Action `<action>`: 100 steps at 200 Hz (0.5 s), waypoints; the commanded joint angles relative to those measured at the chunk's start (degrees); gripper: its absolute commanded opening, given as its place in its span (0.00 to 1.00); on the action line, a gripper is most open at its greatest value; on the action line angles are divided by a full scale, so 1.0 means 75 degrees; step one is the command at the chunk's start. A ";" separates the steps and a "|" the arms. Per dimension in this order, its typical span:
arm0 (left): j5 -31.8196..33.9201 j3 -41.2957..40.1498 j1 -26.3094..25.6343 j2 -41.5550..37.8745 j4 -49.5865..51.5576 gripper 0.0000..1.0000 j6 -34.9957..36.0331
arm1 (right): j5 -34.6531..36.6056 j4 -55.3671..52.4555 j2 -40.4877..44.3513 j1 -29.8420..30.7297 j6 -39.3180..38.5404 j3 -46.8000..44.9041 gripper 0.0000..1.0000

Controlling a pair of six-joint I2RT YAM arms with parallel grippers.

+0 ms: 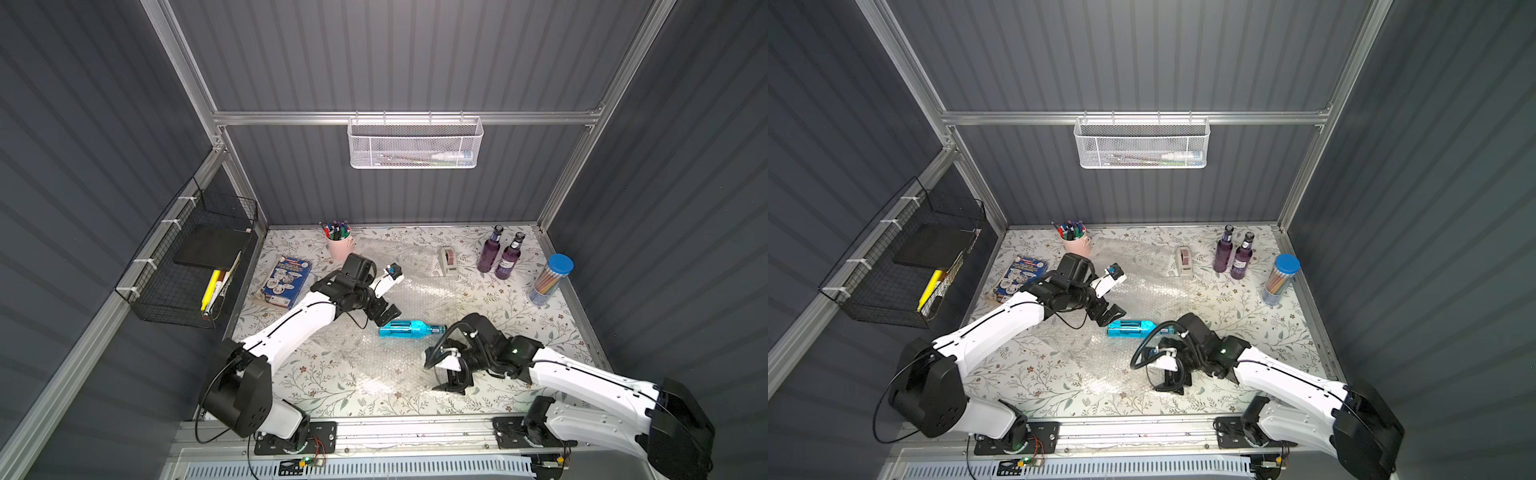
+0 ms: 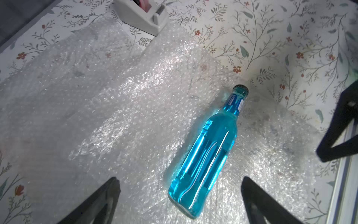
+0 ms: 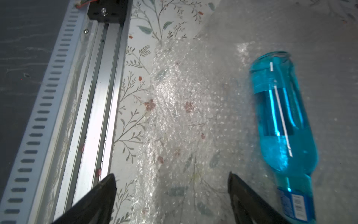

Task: Wrap wine bottles in bubble wrap
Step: Wrap the bubble wrap at the center of the board.

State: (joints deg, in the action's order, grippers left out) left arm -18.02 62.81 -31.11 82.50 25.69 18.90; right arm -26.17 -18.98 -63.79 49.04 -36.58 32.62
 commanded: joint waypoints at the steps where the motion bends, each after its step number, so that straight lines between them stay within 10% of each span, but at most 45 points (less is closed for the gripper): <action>1: -0.0355 -0.0327 0.0165 -0.0445 0.0228 0.99 -0.1156 | 0.0384 -0.0293 -0.0369 0.0356 -0.0393 0.0086 0.84; 100: -0.1054 -0.0861 0.0246 -0.0606 -0.0228 0.99 -0.1863 | 0.2195 -0.0520 -0.2499 0.1390 -0.0329 0.0722 0.58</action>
State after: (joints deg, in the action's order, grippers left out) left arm -24.12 57.60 -29.52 77.62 25.47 6.79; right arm -15.33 -19.88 -79.55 58.06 -39.00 34.59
